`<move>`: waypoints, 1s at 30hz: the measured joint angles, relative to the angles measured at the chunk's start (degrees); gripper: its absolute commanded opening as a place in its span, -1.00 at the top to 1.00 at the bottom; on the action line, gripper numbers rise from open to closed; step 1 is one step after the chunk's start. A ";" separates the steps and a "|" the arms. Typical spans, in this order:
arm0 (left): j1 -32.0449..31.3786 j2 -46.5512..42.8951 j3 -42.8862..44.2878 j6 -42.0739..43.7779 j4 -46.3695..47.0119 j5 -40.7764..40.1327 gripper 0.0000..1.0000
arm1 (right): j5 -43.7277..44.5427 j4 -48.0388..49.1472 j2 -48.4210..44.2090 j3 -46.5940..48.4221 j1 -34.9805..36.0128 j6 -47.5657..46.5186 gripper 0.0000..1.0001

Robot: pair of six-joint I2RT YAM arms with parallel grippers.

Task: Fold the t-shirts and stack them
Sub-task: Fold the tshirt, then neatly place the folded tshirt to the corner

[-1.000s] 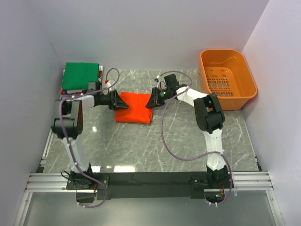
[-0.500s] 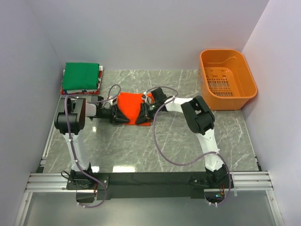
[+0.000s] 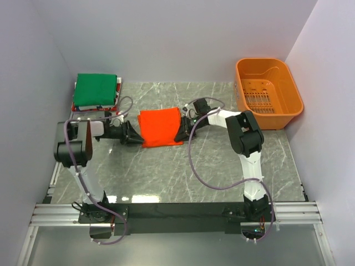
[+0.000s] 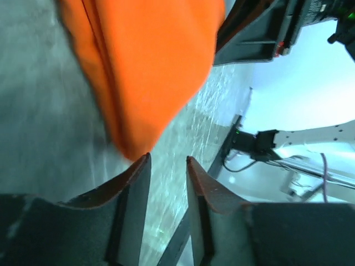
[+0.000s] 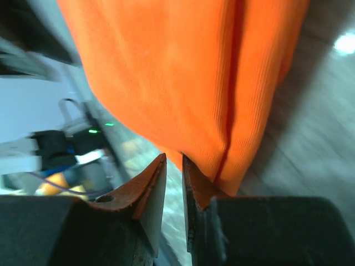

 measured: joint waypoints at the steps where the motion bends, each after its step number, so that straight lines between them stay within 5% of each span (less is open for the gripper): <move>1: 0.92 -2.40 -0.02 1.38 -2.36 -0.52 0.20 | 1.07 -1.77 -0.66 0.15 -0.42 -1.90 0.49; 8: 5.73 -24.39 2.05 7.41 -6.64 -8.76 -0.06 | 16.70 -10.12 -8.85 2.95 1.09 -16.83 0.30; 11: 7.80 -31.32 3.39 7.78 -4.87 -13.94 -0.45 | 25.86 -9.27 -13.84 3.28 6.14 -23.74 0.14; 12: 8.48 -33.09 3.58 7.39 -4.28 -16.02 -0.72 | 29.40 -8.59 -15.61 3.26 9.14 -26.27 0.11; 16: 11.63 -37.40 4.09 3.50 -2.34 -21.92 -0.99 | 40.44 -5.07 -18.36 3.91 22.73 -34.62 -0.05; 21: 15.72 -37.70 4.59 -1.81 -2.78 -24.39 -0.99 | 48.81 -3.02 -14.21 5.70 32.33 -40.39 0.01; 30: 17.86 -38.12 4.00 -2.69 -6.25 -26.99 -0.99 | 55.65 0.11 -7.23 5.92 33.35 -45.68 0.05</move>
